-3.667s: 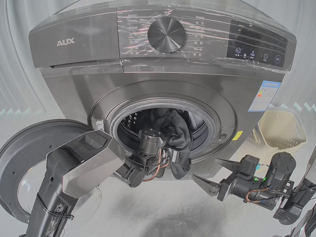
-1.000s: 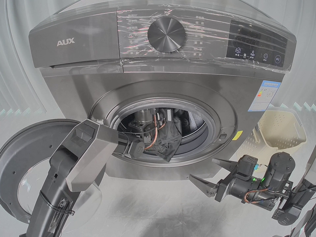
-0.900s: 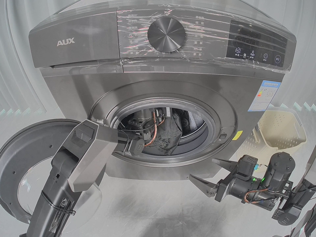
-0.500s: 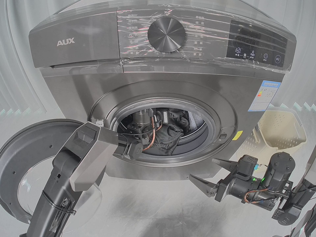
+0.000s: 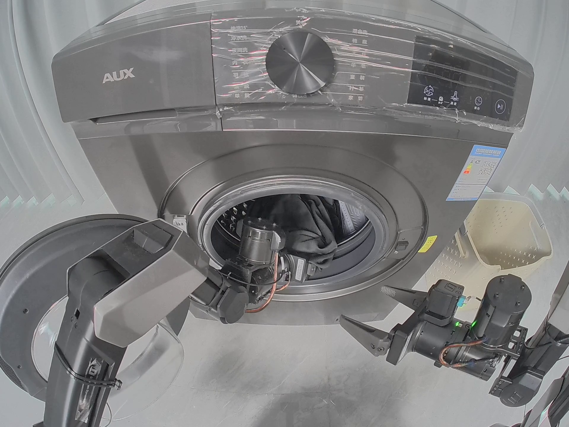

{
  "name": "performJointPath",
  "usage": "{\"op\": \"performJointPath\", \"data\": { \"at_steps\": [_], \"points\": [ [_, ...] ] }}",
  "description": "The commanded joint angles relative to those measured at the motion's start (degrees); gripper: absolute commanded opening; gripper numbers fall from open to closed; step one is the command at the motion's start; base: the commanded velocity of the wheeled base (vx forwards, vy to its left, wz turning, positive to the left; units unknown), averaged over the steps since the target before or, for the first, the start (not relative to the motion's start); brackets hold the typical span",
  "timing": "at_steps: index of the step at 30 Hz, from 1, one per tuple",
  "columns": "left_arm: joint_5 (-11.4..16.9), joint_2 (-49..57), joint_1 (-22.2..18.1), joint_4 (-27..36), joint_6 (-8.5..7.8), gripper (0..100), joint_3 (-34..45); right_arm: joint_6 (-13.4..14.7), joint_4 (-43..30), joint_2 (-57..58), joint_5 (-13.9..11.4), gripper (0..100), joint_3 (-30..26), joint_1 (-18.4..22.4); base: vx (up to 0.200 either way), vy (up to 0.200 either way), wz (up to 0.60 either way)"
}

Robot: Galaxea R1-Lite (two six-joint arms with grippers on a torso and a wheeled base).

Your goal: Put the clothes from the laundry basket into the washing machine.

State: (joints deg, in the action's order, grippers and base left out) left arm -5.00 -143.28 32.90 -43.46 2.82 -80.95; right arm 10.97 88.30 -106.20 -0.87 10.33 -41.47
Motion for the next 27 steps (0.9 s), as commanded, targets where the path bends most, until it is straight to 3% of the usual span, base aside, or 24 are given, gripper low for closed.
{"op": "performJointPath", "data": {
  "at_steps": [1, 9, 19, 23, 24, 27],
  "points": [
    [0.2, 2.5, 0.2, 0.3, -0.71, 100, 2.6, 0.0, 0.0, 0.0, 0.0, 100, 0.0, -0.2, 0.0, 0.0, 0.0],
    [-1.8, 2.5, -0.6, 0.3, -0.62, 100, 1.3, 0.0, 0.0, -0.1, -0.1, 100, 0.0, -0.2, 0.0, 0.0, 0.0],
    [-1.8, -1.1, -0.3, 0.3, -0.88, 100, 1.1, 0.0, 0.1, -0.1, 0.0, 100, 0.0, -0.2, 0.0, 0.0, 0.0],
    [-1.7, -2.7, -0.6, 0.0, -2.11, 100, 0.9, 0.0, 0.1, -0.1, 0.0, 100, 0.1, -0.2, 0.0, 0.0, 0.0],
    [-1.7, -2.8, -0.6, 0.0, -2.2, 0, 0.7, 0.0, 0.1, -0.1, -0.1, 100, 0.1, -0.2, 0.0, 0.0, 0.0],
    [-1.7, -2.8, -0.6, 0.1, -2.29, 0, 0.0, 0.0, 0.0, -0.1, 0.0, 100, 0.4, -0.2, 0.0, 0.0, 0.0]
  ]
}}
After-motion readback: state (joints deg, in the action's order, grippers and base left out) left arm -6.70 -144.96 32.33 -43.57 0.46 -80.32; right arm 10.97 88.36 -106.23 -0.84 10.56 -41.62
